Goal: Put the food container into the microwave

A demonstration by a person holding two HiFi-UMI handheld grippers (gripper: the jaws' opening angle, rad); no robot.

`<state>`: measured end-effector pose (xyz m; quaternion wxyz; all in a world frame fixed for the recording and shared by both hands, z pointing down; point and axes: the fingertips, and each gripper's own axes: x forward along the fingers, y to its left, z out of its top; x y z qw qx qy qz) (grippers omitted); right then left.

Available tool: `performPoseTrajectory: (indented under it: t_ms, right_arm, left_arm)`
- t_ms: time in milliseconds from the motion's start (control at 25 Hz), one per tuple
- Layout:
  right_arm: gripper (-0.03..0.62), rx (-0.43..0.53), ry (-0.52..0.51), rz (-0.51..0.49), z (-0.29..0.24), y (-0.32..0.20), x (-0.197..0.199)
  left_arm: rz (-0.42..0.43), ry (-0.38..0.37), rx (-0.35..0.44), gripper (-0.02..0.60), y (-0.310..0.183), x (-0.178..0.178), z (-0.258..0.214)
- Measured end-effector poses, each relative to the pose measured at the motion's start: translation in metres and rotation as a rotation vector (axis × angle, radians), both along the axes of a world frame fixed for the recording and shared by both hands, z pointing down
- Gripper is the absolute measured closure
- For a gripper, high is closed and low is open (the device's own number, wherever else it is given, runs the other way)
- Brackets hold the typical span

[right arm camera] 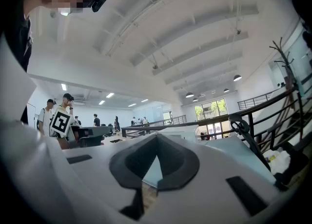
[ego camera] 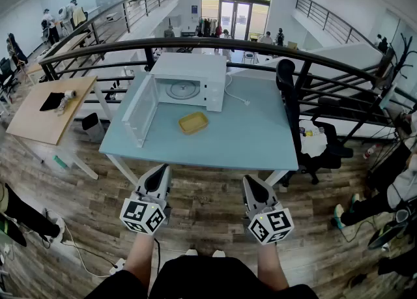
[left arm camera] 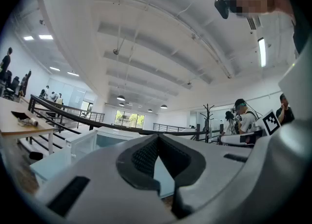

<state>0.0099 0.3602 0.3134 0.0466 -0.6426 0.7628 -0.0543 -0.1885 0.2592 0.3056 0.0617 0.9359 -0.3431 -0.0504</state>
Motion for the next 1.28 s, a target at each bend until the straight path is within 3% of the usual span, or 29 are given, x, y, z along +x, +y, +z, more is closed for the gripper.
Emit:
performPoseTrajectory:
  t_ms: [440, 1280]
  right_arm:
    - [0.588, -0.001, -0.005, -0.015, 0.002, 0.007, 0.02]
    - [0.586, -0.006, -0.063, -0.135, 0.018, 0.023, 0.061]
  left_arm:
    - [-0.005, -0.012, 0.0, 0.575, 0.009, 0.022, 0.002]
    - [-0.063, -0.046, -0.013, 0.575, 0.043, 0.069, 0.012]
